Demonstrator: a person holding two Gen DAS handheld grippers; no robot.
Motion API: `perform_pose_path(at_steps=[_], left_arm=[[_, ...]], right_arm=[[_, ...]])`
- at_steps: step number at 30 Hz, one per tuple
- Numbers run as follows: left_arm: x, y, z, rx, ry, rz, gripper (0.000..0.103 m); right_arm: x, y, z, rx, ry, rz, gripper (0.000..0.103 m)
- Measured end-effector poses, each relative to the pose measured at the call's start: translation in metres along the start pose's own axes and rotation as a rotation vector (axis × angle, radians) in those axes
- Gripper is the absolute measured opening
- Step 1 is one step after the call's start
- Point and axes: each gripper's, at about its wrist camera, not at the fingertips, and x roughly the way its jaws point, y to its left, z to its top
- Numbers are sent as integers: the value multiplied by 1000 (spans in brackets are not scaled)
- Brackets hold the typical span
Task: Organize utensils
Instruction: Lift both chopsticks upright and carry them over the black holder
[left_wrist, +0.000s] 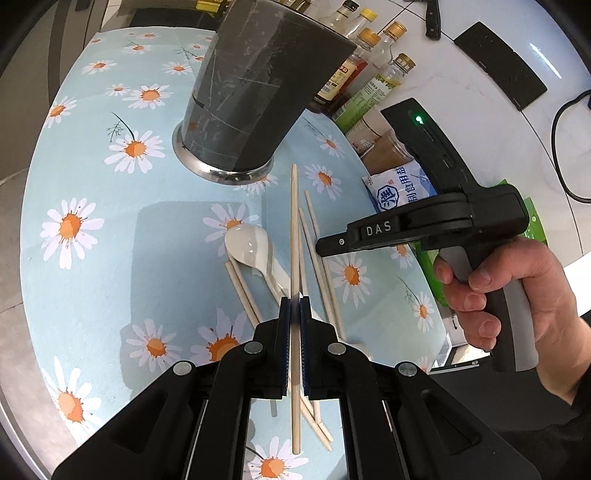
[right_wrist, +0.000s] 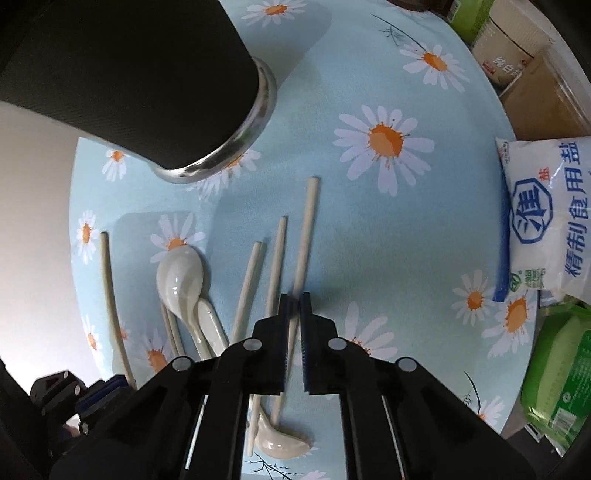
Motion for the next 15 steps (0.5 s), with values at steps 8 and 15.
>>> perform_pose_path(at_steps=[8, 15], left_arm=[[2, 1, 1, -3, -7, -10, 4], [0, 2, 5, -1, -12, 10, 4]], right_arm=[[5, 8, 3, 42, -13, 4, 6], [-1, -6, 9, 85, -80, 76, 5]])
